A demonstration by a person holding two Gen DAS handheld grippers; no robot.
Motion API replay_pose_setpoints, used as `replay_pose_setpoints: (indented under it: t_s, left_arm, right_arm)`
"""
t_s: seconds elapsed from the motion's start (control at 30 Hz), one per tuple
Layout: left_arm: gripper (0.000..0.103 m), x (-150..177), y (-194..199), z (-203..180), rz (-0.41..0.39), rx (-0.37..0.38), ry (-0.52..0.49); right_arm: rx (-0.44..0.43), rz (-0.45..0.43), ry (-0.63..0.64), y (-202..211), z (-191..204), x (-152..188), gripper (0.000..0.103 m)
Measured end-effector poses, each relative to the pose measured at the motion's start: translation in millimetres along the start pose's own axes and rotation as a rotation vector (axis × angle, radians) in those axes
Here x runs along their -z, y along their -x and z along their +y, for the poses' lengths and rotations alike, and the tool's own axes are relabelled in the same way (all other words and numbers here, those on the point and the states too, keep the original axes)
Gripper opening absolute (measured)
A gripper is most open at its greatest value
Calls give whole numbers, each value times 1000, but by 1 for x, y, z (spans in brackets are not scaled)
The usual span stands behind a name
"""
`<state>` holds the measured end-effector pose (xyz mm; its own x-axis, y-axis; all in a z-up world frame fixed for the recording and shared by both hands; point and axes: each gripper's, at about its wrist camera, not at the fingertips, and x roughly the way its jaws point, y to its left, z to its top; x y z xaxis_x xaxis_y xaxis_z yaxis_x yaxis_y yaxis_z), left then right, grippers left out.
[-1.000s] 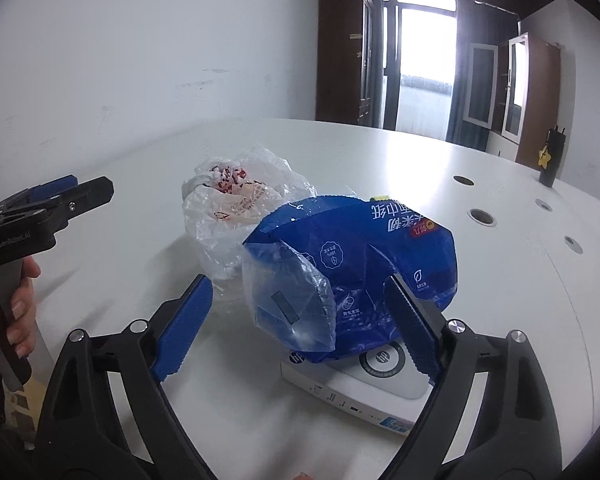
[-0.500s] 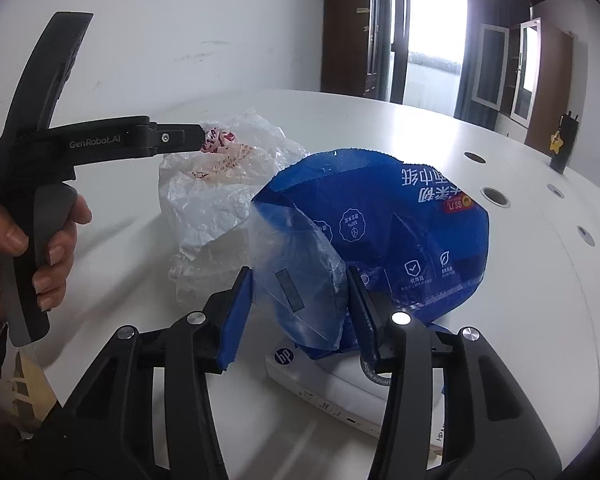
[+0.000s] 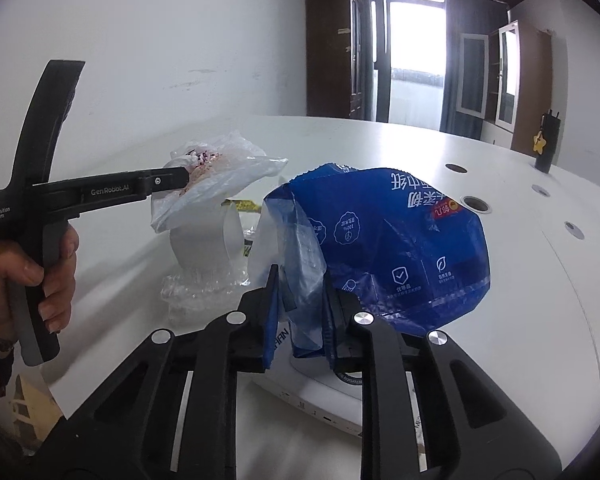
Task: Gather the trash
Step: 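Grasp the white plastic bag with the left tool while the right tool grasps the blue bag, then lift both held bags off the table and lower them over the wastebasket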
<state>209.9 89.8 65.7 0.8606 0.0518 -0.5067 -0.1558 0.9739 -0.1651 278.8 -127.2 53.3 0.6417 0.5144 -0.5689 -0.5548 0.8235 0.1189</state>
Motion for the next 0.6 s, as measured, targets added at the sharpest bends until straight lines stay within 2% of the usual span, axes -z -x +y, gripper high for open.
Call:
replay_pose_setpoints:
  t_s: [0.13, 0.37, 0.6]
  left_arm:
    - [27, -5, 27, 2, -59, 19, 31]
    - [27, 10, 68, -4, -105, 16, 21]
    - [27, 35, 111, -17, -124, 61, -3]
  right_arm:
    - [11, -56, 1, 22, 0, -3, 16]
    - [11, -66, 14, 46, 13, 4, 16]
    - [22, -56, 8, 69, 22, 16, 16]
